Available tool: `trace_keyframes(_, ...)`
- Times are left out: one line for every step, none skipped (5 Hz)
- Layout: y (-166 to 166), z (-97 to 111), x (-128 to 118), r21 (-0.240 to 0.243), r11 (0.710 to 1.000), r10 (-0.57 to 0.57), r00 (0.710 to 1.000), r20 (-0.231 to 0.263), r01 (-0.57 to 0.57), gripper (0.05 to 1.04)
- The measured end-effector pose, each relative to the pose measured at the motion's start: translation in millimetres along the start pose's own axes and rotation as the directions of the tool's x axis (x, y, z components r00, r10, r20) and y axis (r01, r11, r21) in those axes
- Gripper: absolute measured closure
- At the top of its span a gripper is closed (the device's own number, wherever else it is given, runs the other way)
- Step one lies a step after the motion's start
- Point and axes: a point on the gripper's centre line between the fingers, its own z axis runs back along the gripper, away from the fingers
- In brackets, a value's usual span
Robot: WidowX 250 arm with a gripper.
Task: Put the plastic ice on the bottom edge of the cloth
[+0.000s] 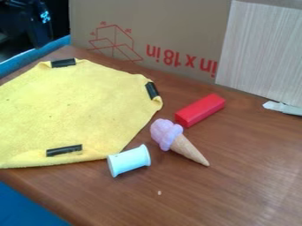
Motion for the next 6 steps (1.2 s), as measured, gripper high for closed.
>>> trace_keyframes(-2.5,-8.4,-2.0,-0.025,1.0,-0.007,1.0,-0.018,0.007,0.085)
trace_keyframes(-20.7,-22.6,0.8,-0.116,0.975,-0.185,0.981,0.054,0.191,0.084)
trace_keyframes(-36.0,-41.8,-1.2,-0.11,0.905,-0.401,0.911,0.101,0.411,0.084)
trace_keyframes(-65.2,-44.1,-18.7,0.019,0.969,-0.246,0.95,0.192,0.247,0.085)
trace_keyframes(-104.0,-38.1,-16.2,0.05,0.999,-0.016,0.988,0.154,0.009,0.085)
trace_keyframes(-132.3,-25.6,-13.8,0.03,0.992,0.12,0.989,0.087,-0.123,0.085)
